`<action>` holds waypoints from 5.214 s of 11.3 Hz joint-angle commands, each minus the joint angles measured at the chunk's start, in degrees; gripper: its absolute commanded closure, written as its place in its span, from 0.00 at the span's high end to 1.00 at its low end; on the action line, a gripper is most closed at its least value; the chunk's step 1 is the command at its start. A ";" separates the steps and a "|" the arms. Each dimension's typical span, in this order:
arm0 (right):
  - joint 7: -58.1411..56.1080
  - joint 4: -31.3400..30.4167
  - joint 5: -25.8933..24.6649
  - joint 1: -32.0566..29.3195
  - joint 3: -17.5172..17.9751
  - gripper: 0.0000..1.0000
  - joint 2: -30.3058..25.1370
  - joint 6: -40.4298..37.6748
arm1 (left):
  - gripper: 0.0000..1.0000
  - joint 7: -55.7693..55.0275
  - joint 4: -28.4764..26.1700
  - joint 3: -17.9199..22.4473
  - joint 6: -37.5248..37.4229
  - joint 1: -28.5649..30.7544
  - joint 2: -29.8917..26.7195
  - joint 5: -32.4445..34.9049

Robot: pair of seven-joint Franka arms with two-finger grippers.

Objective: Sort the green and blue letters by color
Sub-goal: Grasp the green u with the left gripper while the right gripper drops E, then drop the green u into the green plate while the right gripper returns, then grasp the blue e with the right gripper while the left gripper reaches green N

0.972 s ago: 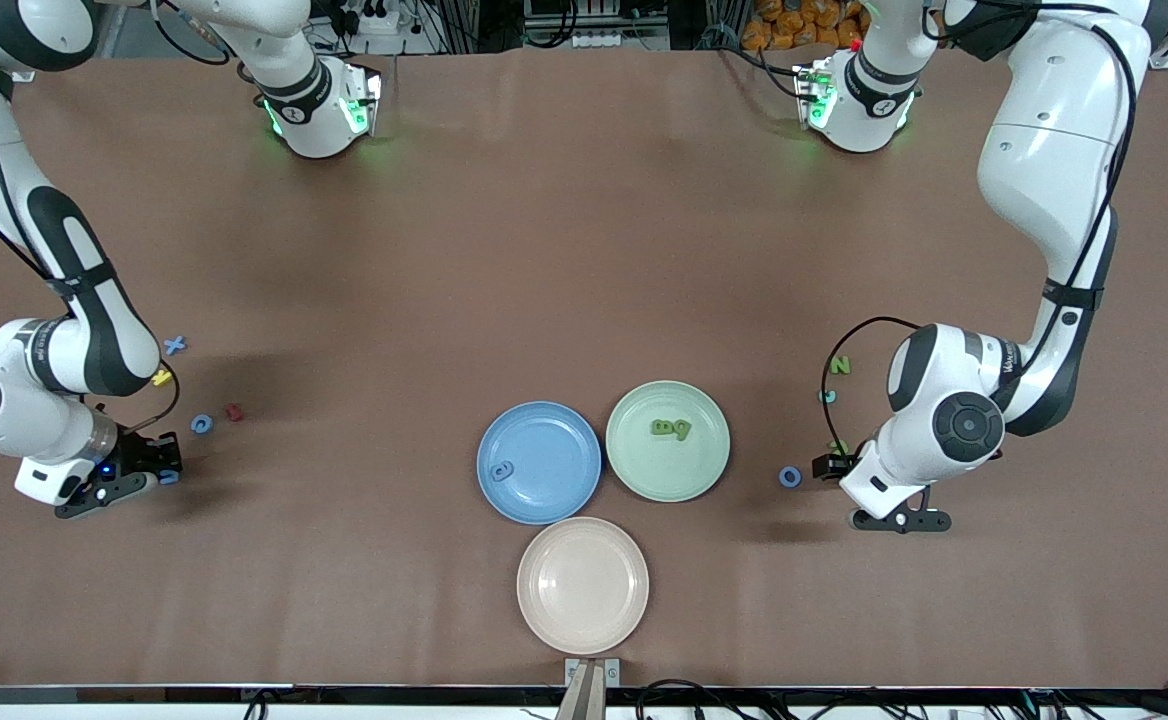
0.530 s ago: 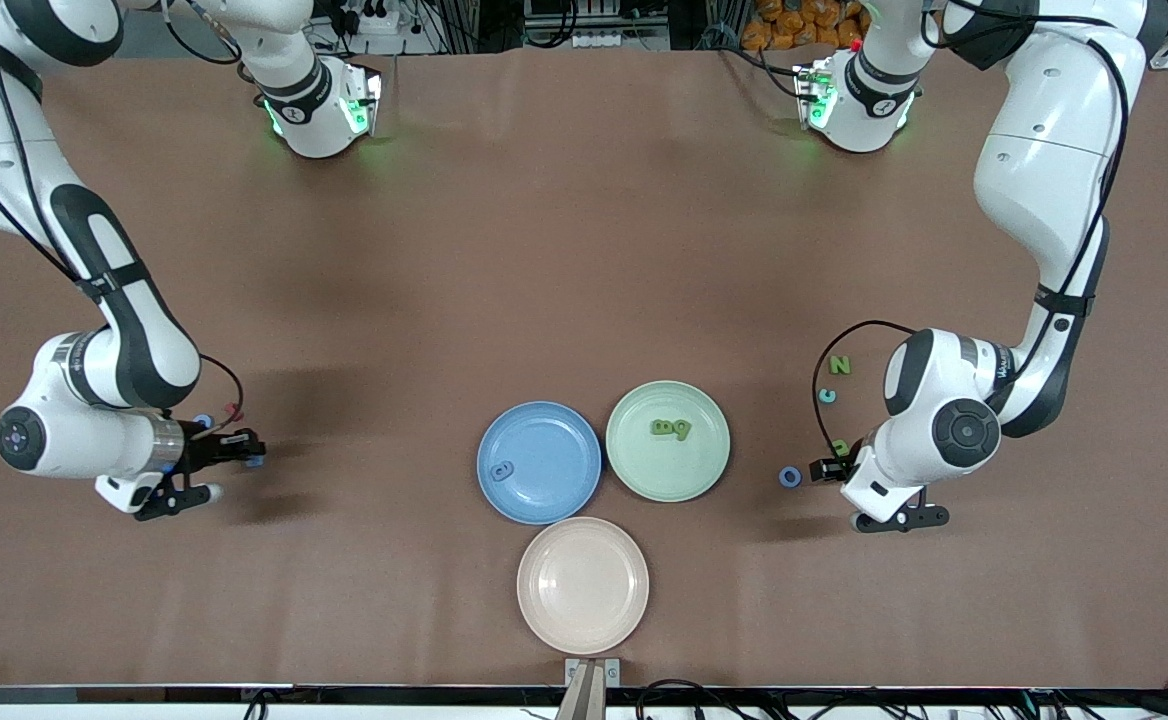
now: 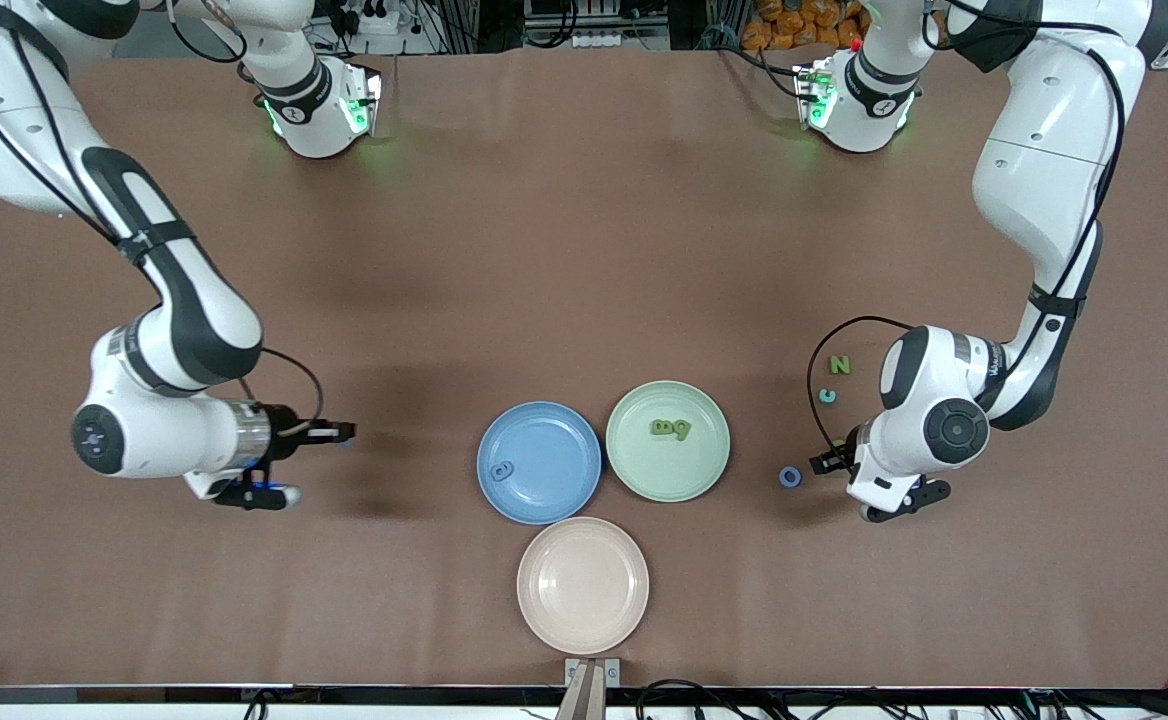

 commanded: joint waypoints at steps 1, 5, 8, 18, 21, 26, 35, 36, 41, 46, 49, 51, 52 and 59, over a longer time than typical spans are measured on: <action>1.58 1.21 8.48 2.21 5.04 0.00 0.31 1.60 | 0.78 -1.19 -4.22 -0.88 0.29 1.47 -2.90 -1.11; 2.27 1.48 9.03 9.85 6.29 0.00 0.31 15.04 | 0.53 -1.98 -4.31 -1.06 0.20 1.03 -2.90 -1.11; 3.16 1.30 9.03 12.68 6.03 0.00 0.31 21.12 | 0.00 -1.90 -4.22 -1.06 0.20 0.85 -2.72 -1.02; 2.39 -0.36 6.93 4.88 6.12 1.00 -0.65 7.89 | 0.00 -4.88 0.77 -3.78 1.33 -13.89 -6.25 -0.93; 2.36 -9.39 -2.72 -0.75 5.51 1.00 -4.59 6.55 | 0.03 -8.31 2.11 -3.43 5.02 -17.34 -3.87 -1.02; 2.02 -23.28 -22.41 -13.48 5.06 1.00 -12.34 6.89 | 1.00 -7.61 2.11 -3.34 5.56 -16.38 -5.26 -0.06; -14.24 -28.84 -38.34 -25.38 -0.21 1.00 -6.55 26.05 | 1.00 7.95 -9.05 -3.34 5.39 -6.53 -10.28 6.33; -14.25 -28.76 -38.61 -25.20 -0.47 1.00 -6.55 26.40 | 1.00 7.95 -9.49 -3.52 5.39 -6.45 -10.28 7.75; -14.60 -28.06 -40.54 -25.11 -1.88 1.00 -5.67 28.96 | 1.00 1.63 -11.76 -3.78 7.05 -1.27 -10.11 7.15; -17.76 -27.00 -40.54 -25.11 -4.26 1.00 -4.44 31.59 | 1.00 -3.72 -16.26 -4.04 12.24 1.82 -11.16 6.98; -17.59 -27.00 -40.46 -25.11 -4.26 1.00 -4.44 31.59 | 1.00 -6.55 -16.61 -4.04 12.16 1.46 -11.86 6.98; -17.32 -27.00 -40.02 -25.11 -4.17 1.00 -4.35 31.59 | 1.00 -7.16 -16.87 -4.04 11.89 1.47 -12.39 6.98; -16.80 -27.00 -39.75 -25.03 -4.17 1.00 -3.74 31.59 | 1.00 -8.74 -17.31 -4.04 11.63 1.47 -12.83 6.98; -11.52 -27.00 -39.58 -22.91 -2.68 1.00 -3.73 32.30 | 1.00 -15.43 -19.33 -4.04 11.45 1.38 -13.62 6.98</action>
